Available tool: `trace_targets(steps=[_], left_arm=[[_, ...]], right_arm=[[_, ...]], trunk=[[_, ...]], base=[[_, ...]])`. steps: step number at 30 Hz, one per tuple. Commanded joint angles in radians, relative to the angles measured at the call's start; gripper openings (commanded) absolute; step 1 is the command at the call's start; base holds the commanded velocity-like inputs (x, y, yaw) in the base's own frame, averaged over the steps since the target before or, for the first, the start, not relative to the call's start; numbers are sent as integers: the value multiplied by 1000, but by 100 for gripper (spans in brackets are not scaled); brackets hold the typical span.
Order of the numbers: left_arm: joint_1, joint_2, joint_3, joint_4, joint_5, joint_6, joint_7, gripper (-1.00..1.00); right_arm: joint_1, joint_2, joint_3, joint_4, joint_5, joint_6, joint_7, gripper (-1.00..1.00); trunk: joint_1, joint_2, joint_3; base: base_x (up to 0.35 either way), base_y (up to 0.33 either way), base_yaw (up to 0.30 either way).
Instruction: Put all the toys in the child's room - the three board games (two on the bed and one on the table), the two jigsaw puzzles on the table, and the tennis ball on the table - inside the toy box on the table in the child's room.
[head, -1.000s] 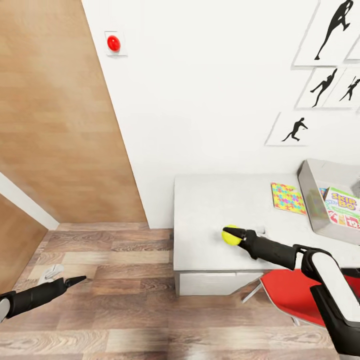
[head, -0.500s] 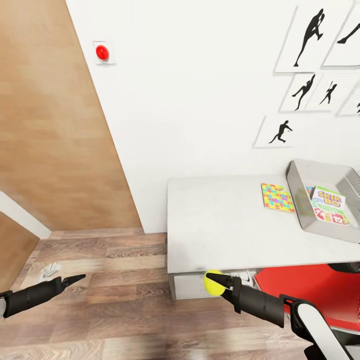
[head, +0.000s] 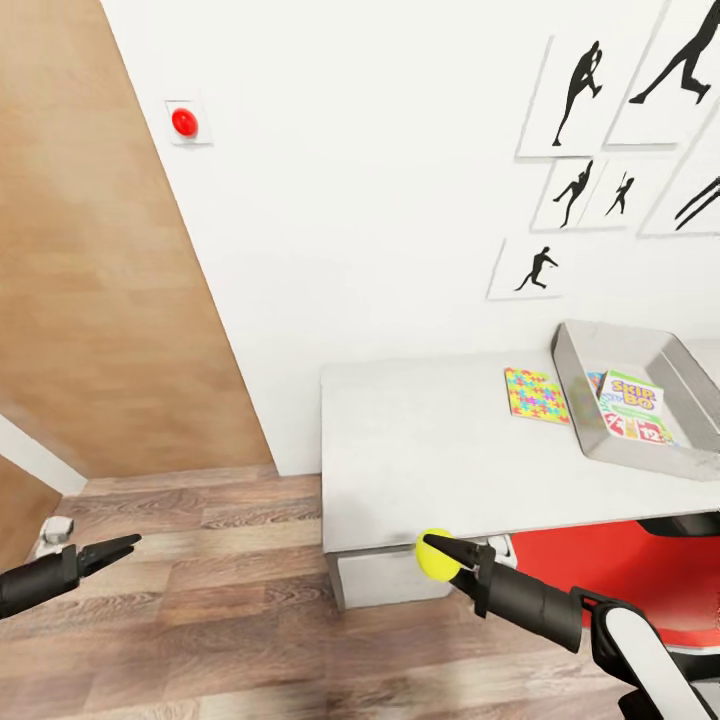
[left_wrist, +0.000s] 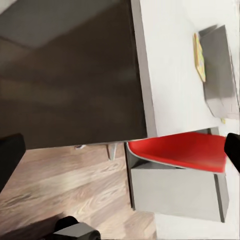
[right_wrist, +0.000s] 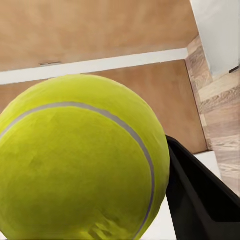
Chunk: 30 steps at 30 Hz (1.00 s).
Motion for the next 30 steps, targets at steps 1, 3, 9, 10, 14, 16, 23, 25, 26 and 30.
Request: trace_targets(steps=[1,3,9,10,14,16,23,25,26,30], left_arm=[[1,2,5,6,3,8,-26,100],[2,6,10,12,1,6,-58,100],[2,22,19,17,-2,5,-134,100],[3,27,19,17,-2,5,-154,100],[5,42,20,18,-2,4,-206,100],[6,45,20,18,-3,2,-223,100],[9,53,20,18,-3,-2,-247,100],[9,53,20,18,-3,-2,-254,100],[9,53,21,18,-3,-2,-257,100],[9,53,21,18,-3,-3,-271,100]], right_arm=[[0,-2,-2,0,10,1,14,-100],[0,-3,-6,0,12,1,19,-100],[0,-3,-10,0,65,0,23,-100],[0,-2,-10,0,79,0,25,-100],[0,-3,-9,0,108,-21,31,-100],[0,-3,-9,0,124,-36,36,-100],[0,-2,-9,0,236,-60,135,-100],[0,-3,-9,0,260,-75,150,-100],[0,-3,-10,0,266,-83,156,-100],[1,-4,-9,0,286,-130,223,-100]], trunk=[[1,-2,0],[1,-2,3],[1,-2,13],[1,-2,14],[1,-2,21],[1,-2,24],[1,-2,35],[1,-2,38],[1,-2,40],[1,-2,46]], base=[[0,0,-87],[0,0,-86],[0,0,-85],[0,0,-85],[0,0,-85],[0,0,-86],[0,0,-95],[0,0,-84],[0,0,-82],[0,0,-63]])
